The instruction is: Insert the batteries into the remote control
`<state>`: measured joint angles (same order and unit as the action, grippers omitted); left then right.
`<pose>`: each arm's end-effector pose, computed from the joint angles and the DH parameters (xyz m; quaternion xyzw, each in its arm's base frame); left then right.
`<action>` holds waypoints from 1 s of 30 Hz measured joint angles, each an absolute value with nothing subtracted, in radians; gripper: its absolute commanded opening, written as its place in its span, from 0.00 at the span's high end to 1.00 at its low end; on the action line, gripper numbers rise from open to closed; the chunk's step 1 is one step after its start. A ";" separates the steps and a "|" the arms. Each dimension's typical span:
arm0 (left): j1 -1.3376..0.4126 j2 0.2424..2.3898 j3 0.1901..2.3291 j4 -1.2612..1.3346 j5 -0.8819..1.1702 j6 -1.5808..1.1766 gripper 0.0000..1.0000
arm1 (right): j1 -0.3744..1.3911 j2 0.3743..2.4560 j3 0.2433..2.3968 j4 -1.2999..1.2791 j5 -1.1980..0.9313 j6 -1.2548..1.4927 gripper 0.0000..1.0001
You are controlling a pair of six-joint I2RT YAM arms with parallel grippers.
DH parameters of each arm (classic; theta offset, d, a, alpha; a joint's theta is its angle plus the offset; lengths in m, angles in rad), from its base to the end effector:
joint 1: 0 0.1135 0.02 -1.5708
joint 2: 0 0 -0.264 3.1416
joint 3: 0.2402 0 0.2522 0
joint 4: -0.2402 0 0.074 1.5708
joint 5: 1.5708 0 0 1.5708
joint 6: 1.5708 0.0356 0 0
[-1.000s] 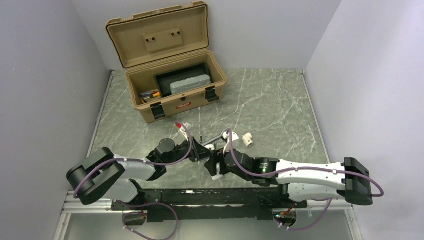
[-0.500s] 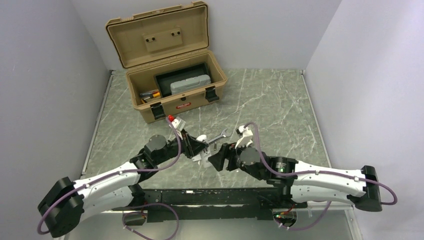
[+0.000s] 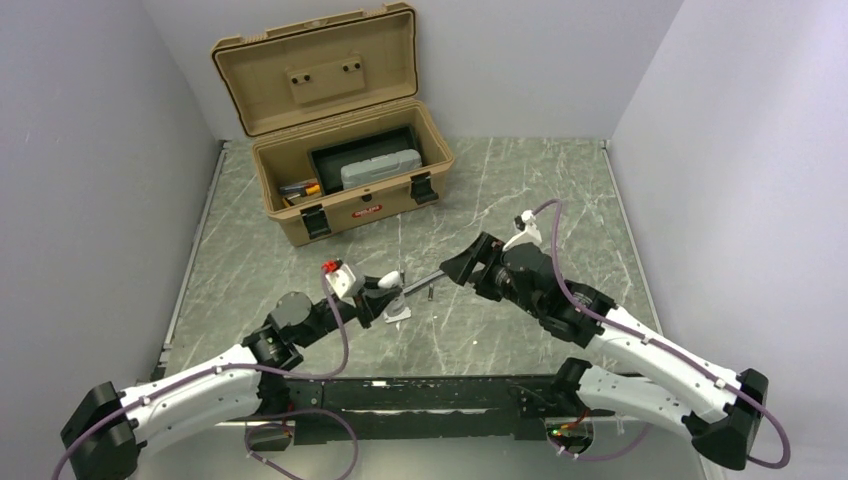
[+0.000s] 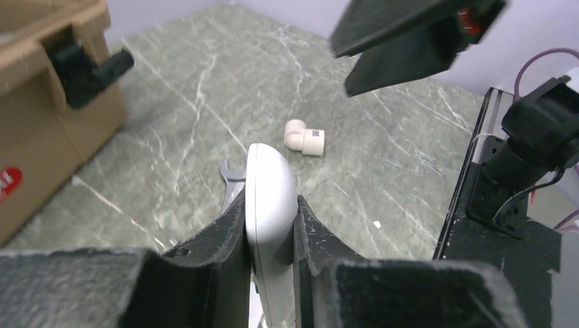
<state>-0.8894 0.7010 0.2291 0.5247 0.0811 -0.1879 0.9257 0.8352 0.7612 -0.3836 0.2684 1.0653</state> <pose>0.1068 -0.1362 0.2316 0.2639 0.6357 -0.3958 0.6080 0.1210 0.1451 0.3031 0.1292 0.8344 0.3775 0.3802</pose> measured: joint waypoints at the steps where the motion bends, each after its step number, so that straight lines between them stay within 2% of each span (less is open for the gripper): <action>1: -0.901 0.694 0.228 0.536 0.083 -0.144 1.00 | 0.900 0.841 0.761 -0.381 0.236 1.072 0.22; 5: -0.972 0.691 0.199 0.635 0.112 0.051 1.00 | 0.836 0.892 0.761 -0.364 0.114 1.094 0.22; 15: -1.206 0.746 0.154 0.735 0.131 0.567 1.00 | 0.819 0.947 0.735 -0.271 -0.059 1.139 0.23; 26: -1.277 0.787 0.165 0.727 0.070 0.903 1.00 | 0.818 1.015 0.696 -0.188 -0.219 1.164 0.26; 30: -1.282 0.837 0.165 0.767 0.054 0.970 1.00 | 0.818 1.015 0.676 -0.127 -0.262 1.182 0.31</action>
<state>-1.2823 0.8371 0.1654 0.7666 0.0540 0.9695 0.8177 1.0153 0.6758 -0.1272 -0.2615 1.1824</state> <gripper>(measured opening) 0.241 0.731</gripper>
